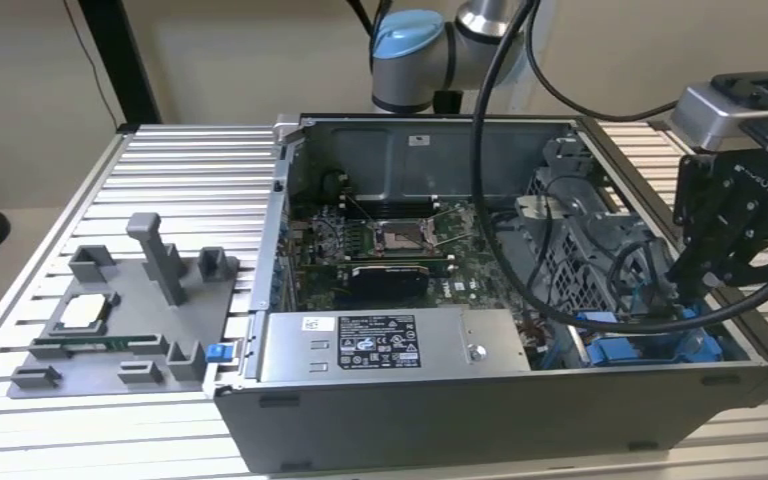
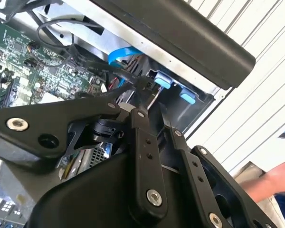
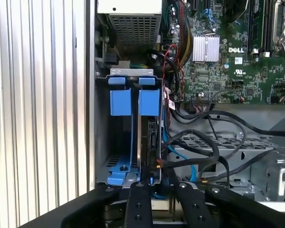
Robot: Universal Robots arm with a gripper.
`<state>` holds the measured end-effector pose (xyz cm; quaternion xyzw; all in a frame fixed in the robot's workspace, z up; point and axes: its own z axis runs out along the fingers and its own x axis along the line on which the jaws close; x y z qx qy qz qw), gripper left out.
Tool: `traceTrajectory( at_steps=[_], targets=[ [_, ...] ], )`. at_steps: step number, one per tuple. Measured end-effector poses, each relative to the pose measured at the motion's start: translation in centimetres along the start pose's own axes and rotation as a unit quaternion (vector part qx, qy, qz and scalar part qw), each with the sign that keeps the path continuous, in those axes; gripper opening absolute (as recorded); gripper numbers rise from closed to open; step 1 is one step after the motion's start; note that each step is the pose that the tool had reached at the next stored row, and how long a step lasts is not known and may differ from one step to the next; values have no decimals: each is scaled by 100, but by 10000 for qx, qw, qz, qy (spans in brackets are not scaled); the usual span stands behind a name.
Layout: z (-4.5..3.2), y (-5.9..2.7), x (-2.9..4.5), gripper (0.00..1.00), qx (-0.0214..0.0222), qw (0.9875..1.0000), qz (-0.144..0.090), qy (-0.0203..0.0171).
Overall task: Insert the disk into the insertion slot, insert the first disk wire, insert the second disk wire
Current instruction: 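Insert the first disk wire, then insert the second disk wire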
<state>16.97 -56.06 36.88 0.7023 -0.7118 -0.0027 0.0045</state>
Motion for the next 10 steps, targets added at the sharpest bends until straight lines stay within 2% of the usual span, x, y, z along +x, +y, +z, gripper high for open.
traceTrajectory(
  at_steps=[3, 4, 10],
  targets=[
    [1, -40, -3, 0, -1, 10000, 0, -2],
    [0, -49, -4, 100, -1, 10000, 0, -1],
    [0, -137, -21, 100, -21, 10000, 0, -1]
  ],
)
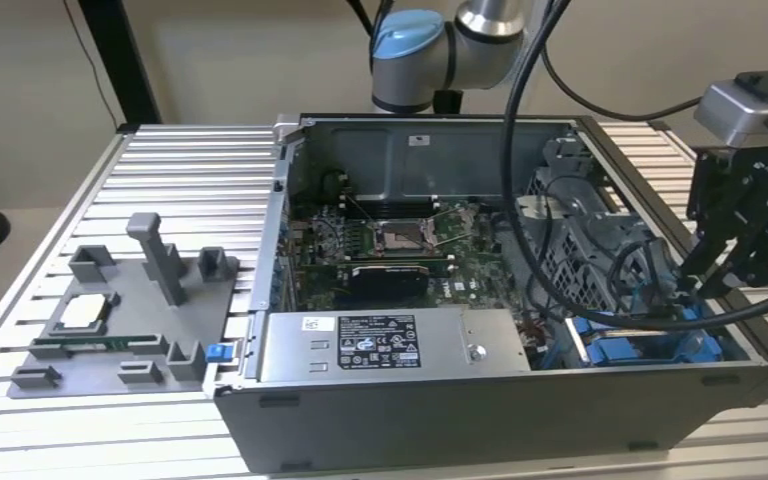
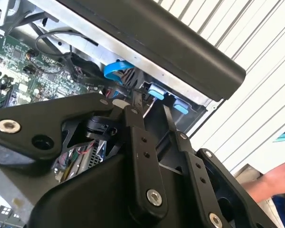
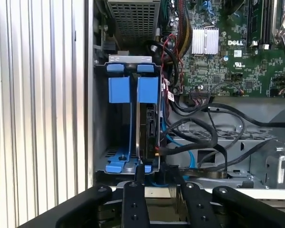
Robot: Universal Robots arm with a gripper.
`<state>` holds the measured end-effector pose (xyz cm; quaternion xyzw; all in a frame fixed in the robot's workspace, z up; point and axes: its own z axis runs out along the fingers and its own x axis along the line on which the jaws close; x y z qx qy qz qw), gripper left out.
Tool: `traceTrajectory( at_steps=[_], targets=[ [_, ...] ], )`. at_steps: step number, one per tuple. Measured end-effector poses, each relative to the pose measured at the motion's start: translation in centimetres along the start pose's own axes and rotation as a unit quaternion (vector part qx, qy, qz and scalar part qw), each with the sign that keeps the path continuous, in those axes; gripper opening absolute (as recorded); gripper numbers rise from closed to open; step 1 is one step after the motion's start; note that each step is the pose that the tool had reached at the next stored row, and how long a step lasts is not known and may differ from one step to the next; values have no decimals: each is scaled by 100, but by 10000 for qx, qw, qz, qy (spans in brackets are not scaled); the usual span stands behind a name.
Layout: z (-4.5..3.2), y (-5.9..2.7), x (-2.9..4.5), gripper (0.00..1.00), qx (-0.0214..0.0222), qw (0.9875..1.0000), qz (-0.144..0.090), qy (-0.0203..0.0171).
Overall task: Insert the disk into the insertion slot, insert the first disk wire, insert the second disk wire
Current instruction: 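Insert the second disk wire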
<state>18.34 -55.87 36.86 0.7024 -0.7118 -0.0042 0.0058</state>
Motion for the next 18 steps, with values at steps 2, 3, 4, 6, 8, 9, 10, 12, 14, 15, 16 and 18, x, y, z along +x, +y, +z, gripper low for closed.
traceTrajectory(
  at_steps=[2, 3, 4, 6, 8, 9, 10, 12, 14, 15, 16, 18],
  targets=[
    [3, -26, -11, 100, -9, 10000, 0, -1],
    [6, -31, -20, 100, -12, 10000, 0, 0],
    [9, -33, -33, 100, -19, 10000, 0, 0],
    [11, -34, -66, 100, -58, 10000, 0, 1],
    [17, -38, -75, 100, -119, 9999, 0, 1],
    [22, -43, -75, 100, -149, 9999, 0, 2],
    [28, -49, -75, 100, -172, 9999, 0, 2],
    [41, -62, -75, 100, -205, 9998, -1, 0],
    [51, -72, -76, 100, -222, 9998, 0, -2],
    [57, -75, -76, 100, -226, 9997, -1, -3],
    [60, -76, -76, 100, -229, 9997, 0, -3],
    [63, -77, -76, 100, -230, 9997, 0, -2]
  ],
)
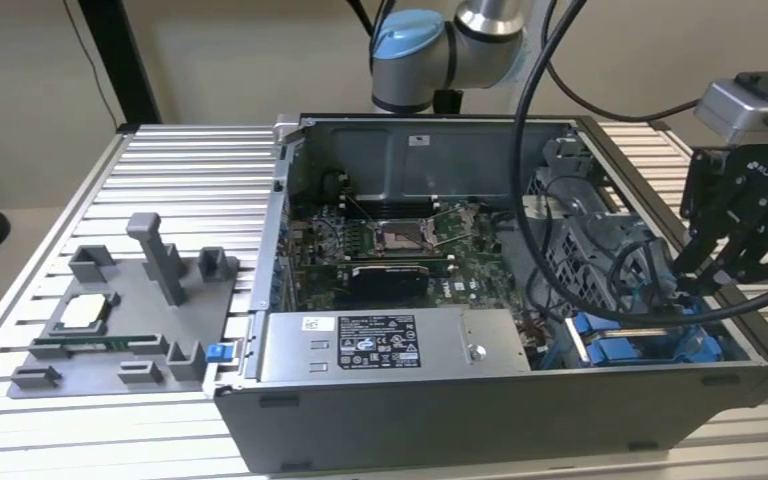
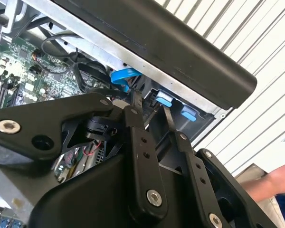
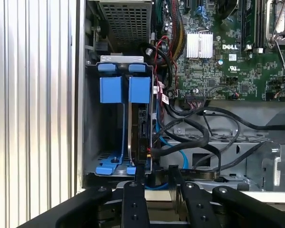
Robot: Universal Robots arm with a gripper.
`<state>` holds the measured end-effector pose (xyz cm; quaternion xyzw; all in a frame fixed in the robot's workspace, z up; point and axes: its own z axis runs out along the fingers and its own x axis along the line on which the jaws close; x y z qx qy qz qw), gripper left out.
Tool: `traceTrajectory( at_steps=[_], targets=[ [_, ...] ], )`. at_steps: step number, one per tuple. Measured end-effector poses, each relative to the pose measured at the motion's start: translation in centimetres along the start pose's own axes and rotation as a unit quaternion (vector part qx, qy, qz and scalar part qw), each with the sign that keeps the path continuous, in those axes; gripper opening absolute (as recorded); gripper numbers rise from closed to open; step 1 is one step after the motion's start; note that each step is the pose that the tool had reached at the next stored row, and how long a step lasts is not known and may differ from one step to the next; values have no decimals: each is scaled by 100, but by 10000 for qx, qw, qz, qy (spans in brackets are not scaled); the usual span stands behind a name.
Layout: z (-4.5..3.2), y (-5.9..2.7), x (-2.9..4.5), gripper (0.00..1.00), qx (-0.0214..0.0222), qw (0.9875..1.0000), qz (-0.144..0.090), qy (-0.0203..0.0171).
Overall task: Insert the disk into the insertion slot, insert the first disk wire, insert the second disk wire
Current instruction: 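Insert the second disk wire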
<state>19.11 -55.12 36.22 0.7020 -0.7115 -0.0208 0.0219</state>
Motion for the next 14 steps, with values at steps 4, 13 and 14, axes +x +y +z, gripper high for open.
traceTrajectory(
  at_steps=[4, 13, 14],
  targets=[
    [8, -2, 0, 100, 0, 10000, -1, -5],
    [18, -2, 0, 100, 0, 10000, -2, -13],
    [18, -2, 0, 100, 0, 10000, -2, -13]
  ],
)
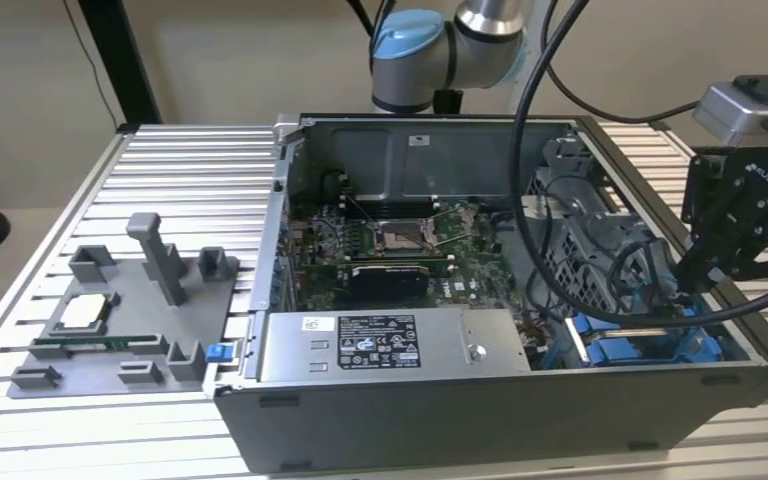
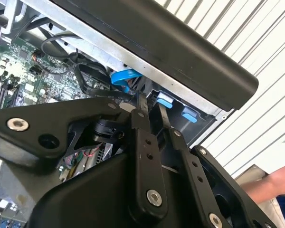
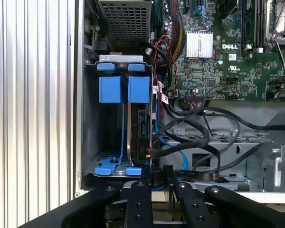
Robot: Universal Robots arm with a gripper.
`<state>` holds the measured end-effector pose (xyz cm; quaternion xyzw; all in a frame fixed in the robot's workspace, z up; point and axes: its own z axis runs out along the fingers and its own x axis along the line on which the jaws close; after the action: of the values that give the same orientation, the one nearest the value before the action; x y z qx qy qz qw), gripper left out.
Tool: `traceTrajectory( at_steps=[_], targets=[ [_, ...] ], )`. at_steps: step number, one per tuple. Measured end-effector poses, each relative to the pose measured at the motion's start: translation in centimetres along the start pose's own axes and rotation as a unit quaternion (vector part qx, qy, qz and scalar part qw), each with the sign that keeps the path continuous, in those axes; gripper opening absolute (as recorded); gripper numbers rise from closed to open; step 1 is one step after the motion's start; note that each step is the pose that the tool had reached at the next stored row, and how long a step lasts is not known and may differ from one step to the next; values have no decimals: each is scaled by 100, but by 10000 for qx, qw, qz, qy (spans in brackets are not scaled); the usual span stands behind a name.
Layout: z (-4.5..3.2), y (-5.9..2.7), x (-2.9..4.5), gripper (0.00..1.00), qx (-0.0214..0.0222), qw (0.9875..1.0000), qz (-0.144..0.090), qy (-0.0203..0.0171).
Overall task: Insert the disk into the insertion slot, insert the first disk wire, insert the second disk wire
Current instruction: 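Insert the second disk wire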
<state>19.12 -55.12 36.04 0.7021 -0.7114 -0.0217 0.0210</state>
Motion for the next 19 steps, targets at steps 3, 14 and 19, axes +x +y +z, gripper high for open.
traceTrajectory(
  at_steps=[3, 14, 19],
  targets=[
    [0, 0, 0, 100, 0, 10000, 0, 0],
    [0, -1, 1, 0, -4, 10000, 8, -1],
    [-1, -6, 1, 100, -12, 10000, 32, -2]
  ],
)
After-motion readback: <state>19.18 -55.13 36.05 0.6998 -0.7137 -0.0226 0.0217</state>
